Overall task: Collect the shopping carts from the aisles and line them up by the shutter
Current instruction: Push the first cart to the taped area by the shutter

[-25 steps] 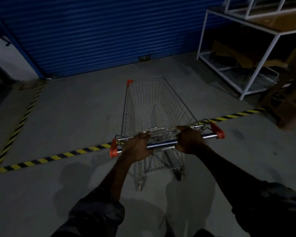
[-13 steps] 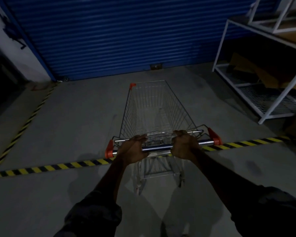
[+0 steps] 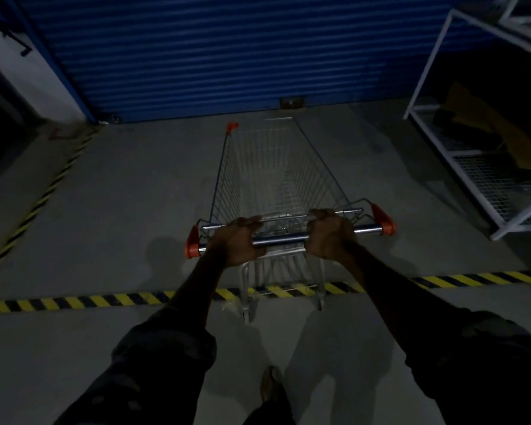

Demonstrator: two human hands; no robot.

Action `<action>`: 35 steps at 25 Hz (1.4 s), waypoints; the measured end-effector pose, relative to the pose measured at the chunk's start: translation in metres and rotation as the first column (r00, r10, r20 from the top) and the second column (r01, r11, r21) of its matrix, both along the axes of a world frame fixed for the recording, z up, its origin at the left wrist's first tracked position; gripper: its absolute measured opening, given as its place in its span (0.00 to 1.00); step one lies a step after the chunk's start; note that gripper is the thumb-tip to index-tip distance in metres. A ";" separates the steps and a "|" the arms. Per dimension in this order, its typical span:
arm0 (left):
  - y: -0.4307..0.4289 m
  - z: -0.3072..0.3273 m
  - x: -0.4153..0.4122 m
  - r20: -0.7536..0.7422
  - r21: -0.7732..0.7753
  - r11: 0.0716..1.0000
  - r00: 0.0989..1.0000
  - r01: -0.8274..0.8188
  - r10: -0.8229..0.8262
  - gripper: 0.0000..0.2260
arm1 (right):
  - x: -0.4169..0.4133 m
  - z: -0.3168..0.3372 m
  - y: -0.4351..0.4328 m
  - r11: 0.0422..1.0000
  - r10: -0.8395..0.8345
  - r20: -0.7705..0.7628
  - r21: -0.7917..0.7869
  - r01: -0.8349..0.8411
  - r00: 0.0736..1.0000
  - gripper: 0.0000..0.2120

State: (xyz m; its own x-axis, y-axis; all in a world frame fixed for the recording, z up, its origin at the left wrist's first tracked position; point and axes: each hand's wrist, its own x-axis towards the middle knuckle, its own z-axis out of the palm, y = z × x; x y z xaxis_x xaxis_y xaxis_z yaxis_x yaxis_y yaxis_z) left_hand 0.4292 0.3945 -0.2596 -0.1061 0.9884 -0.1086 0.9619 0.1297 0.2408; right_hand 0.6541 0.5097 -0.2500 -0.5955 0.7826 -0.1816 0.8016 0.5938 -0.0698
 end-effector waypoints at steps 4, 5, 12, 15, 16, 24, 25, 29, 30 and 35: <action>0.059 -0.001 -0.045 -0.039 0.033 0.999 0.999 0.027 -0.026 0.33 | -0.042 -0.025 0.070 0.963 -0.145 -0.454 -0.268 0.020 0.879 0.19; 0.072 -0.002 -0.054 -0.048 0.042 0.999 0.998 0.032 -0.030 0.32 | -0.054 -0.026 0.085 0.980 -0.079 -0.405 -0.201 -0.004 0.911 0.16; 0.163 -0.015 -0.120 -0.090 0.046 0.998 0.995 0.040 -0.036 0.35 | -0.110 -0.010 0.169 1.000 0.030 -0.047 0.001 -0.030 0.998 0.19; 0.201 -0.021 -0.153 -0.066 0.080 0.996 0.997 0.032 -0.027 0.34 | -0.142 -0.014 0.210 0.997 0.079 -0.004 -0.001 -0.079 0.997 0.23; 0.212 -0.022 -0.163 -0.059 0.081 0.996 0.998 0.026 -0.021 0.33 | -0.152 -0.017 0.223 0.994 0.106 0.006 -0.001 -0.106 0.994 0.24; 0.285 -0.027 -0.217 -0.136 0.055 0.995 0.988 0.078 -0.070 0.25 | -0.202 -0.025 0.296 0.990 0.131 -0.012 0.061 -0.130 0.991 0.20; 0.292 -0.025 -0.221 -0.132 0.051 0.996 0.989 0.074 -0.066 0.26 | -0.207 -0.026 0.304 0.990 0.128 -0.017 0.059 -0.127 0.992 0.19; 0.319 -0.018 -0.243 -0.084 0.032 0.997 0.994 0.073 -0.070 0.23 | -0.230 -0.025 0.326 0.991 0.135 -0.008 -0.012 -0.135 0.991 0.23; 0.326 -0.019 -0.250 -0.080 0.033 0.996 0.994 0.079 -0.076 0.22 | -0.235 -0.022 0.331 0.990 0.137 -0.008 -0.023 -0.137 0.991 0.24; 0.354 -0.023 -0.295 -0.044 0.029 0.990 0.990 0.138 -0.136 0.27 | -0.266 -0.013 0.339 0.999 0.035 -0.065 0.013 -0.034 0.997 0.25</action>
